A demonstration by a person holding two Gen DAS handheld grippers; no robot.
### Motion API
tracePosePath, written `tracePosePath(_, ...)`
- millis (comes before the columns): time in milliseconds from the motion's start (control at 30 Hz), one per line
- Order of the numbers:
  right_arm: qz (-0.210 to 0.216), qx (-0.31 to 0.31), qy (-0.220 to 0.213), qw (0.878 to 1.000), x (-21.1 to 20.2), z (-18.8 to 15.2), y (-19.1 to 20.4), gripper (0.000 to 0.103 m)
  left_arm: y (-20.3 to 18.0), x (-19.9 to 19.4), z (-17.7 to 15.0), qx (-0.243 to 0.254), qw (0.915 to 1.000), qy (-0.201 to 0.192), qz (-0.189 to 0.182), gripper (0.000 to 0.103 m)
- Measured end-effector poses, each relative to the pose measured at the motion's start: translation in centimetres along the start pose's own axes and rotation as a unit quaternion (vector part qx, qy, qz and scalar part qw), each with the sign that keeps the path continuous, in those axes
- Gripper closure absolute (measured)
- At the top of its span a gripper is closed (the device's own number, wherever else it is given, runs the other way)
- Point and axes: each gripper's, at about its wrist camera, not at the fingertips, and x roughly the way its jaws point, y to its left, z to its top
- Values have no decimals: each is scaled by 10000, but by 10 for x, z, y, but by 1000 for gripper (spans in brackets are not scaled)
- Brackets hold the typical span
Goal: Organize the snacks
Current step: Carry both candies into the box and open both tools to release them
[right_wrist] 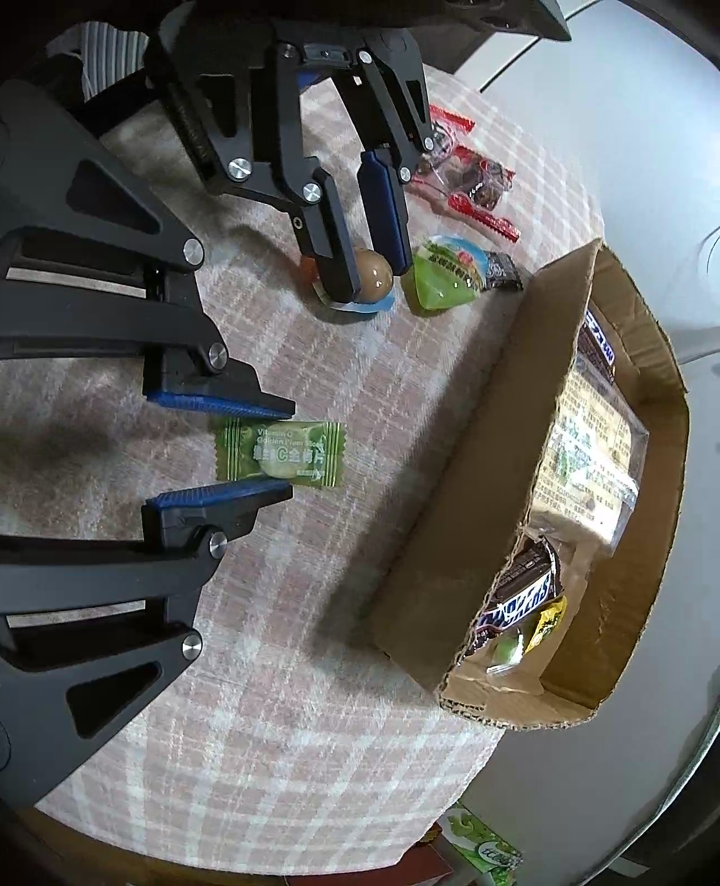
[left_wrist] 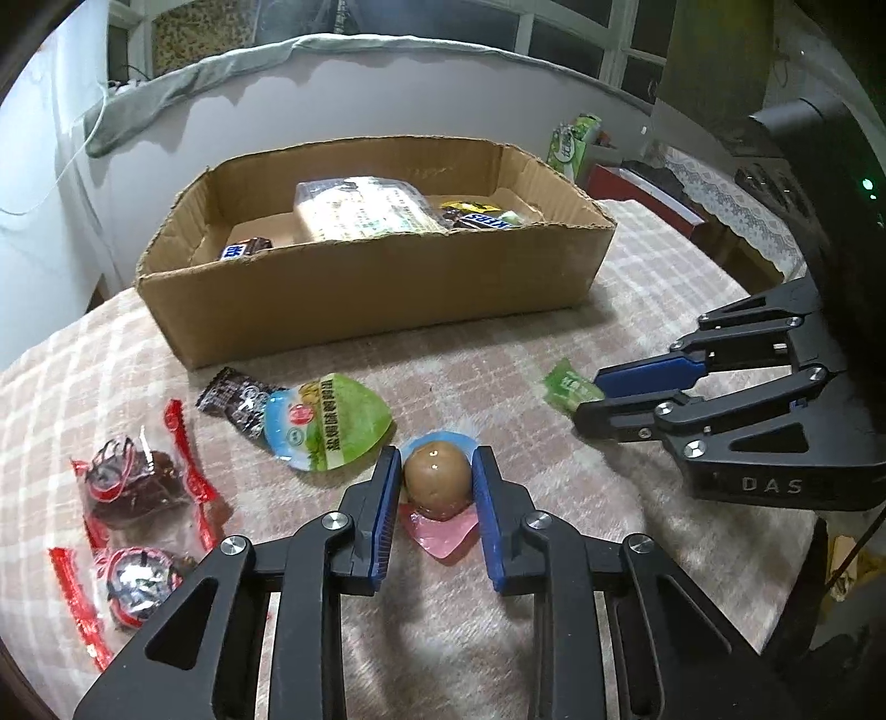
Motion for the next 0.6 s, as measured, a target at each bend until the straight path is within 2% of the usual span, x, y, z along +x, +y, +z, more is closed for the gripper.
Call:
tracePosePath(367, 103, -28, -318, 9994, -43, -14, -7, 80, 3, -29, 2, -66, 9996, -270, -82, 78)
tracePosePath(600, 42, -21, -686, 9976, -80, 0, -16, 80, 17, -54, 20, -197, 9981, -578, -72, 79)
